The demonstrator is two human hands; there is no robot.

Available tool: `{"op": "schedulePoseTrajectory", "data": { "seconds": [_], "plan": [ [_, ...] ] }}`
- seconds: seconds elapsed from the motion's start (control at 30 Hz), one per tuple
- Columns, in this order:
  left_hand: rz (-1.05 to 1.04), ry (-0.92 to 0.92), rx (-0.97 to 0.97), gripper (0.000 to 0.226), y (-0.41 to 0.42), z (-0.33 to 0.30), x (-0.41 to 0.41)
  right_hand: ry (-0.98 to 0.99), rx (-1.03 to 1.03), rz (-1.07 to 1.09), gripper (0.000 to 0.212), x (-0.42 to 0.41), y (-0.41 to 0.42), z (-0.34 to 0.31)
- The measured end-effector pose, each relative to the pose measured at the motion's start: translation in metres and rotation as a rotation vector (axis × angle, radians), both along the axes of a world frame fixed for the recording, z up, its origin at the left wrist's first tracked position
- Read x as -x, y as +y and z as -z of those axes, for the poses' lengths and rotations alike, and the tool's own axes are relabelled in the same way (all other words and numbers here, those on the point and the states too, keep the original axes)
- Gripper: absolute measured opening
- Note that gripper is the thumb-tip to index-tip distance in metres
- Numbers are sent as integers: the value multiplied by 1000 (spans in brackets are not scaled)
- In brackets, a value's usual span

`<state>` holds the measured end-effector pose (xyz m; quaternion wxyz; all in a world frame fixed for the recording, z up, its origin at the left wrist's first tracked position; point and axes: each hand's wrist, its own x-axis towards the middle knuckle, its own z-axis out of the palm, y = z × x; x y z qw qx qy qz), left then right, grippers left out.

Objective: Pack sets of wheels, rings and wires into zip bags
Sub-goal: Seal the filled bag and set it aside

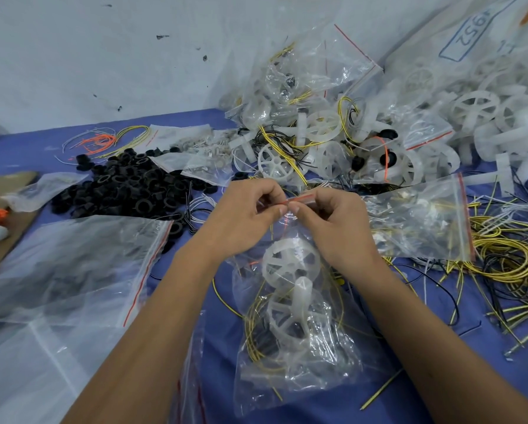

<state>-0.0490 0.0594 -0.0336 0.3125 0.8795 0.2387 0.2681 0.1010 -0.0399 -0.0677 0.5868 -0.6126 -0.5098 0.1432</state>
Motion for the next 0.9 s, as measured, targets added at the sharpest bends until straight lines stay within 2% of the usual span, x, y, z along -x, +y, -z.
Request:
{"op": "schedulePoseTrajectory", "data": {
  "seconds": [0.43,0.57,0.67,0.9],
  "plan": [
    [27,-7,25,10,7,3,4,-10,-24,-46,7,0,1,3],
    [-21,-31,48,12,9,5,5,-5,-37,11,15,-4,1,0],
    [-75,-17,77,21,13,6,9,26,-28,23,12,-6,1,1],
    [-51,14,50,21,10,2,7,62,24,-39,7,-7,0,-1]
  ]
}}
